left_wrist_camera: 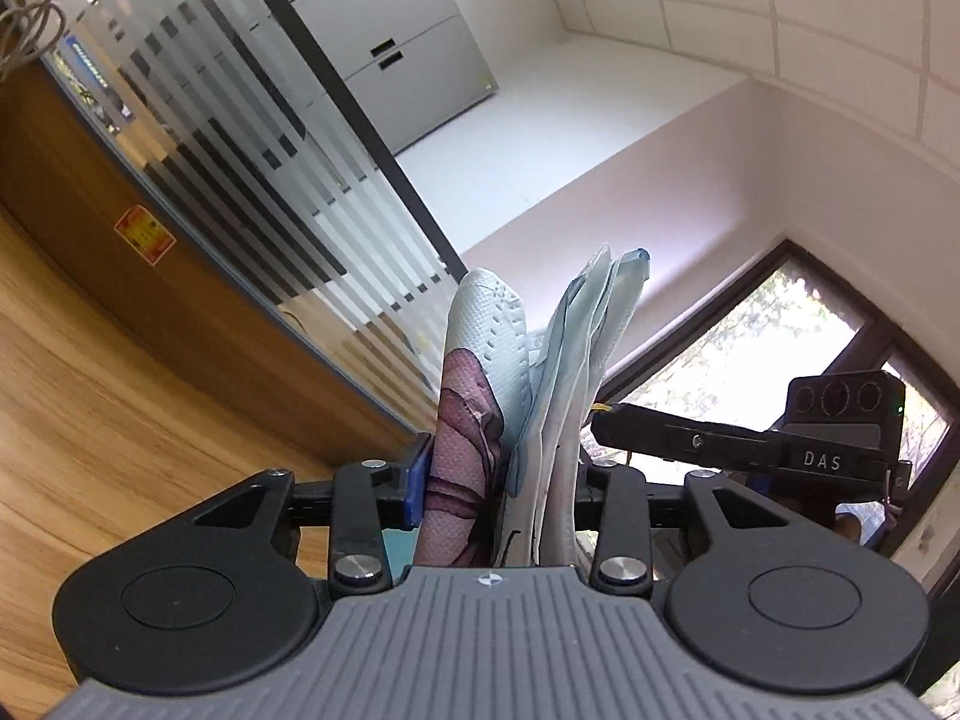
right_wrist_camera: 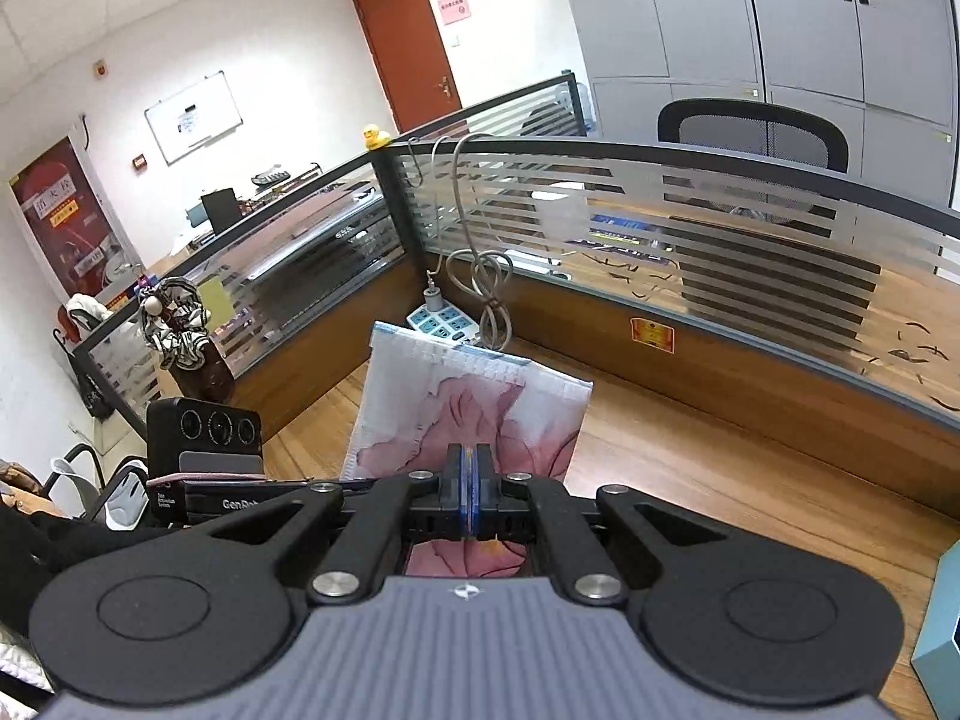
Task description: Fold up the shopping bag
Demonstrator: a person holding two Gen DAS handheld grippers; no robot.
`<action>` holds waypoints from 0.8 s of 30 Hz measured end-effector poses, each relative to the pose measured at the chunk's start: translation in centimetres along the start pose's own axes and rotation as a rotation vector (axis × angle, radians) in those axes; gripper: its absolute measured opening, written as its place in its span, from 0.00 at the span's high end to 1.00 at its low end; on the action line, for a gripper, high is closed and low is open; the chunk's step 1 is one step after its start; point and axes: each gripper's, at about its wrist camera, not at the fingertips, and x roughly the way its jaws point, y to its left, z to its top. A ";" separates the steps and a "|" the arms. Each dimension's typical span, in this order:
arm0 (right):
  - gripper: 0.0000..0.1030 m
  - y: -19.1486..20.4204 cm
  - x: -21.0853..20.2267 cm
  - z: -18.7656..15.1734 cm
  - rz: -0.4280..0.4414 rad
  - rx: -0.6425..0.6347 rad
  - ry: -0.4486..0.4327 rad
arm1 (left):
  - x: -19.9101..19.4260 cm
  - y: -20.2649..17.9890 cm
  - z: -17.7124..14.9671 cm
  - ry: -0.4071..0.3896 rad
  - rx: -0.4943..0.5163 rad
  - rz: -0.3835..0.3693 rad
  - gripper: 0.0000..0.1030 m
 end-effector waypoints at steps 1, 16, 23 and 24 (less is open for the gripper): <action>0.99 -0.1 0.0 0.0 -0.001 0.001 0.002 | 0.1 0.0 -0.1 0.001 -0.001 -0.002 0.58; 0.99 1.0 1.5 0.6 0.096 0.007 0.040 | -0.2 -0.3 -0.5 0.020 -0.014 -0.019 0.50; 0.99 1.4 2.2 0.5 0.173 0.064 0.046 | -0.2 -0.4 -0.6 0.010 0.003 -0.001 0.59; 0.99 1.5 2.2 0.4 0.182 0.070 0.046 | -0.2 -0.5 -0.6 0.002 0.013 0.006 0.60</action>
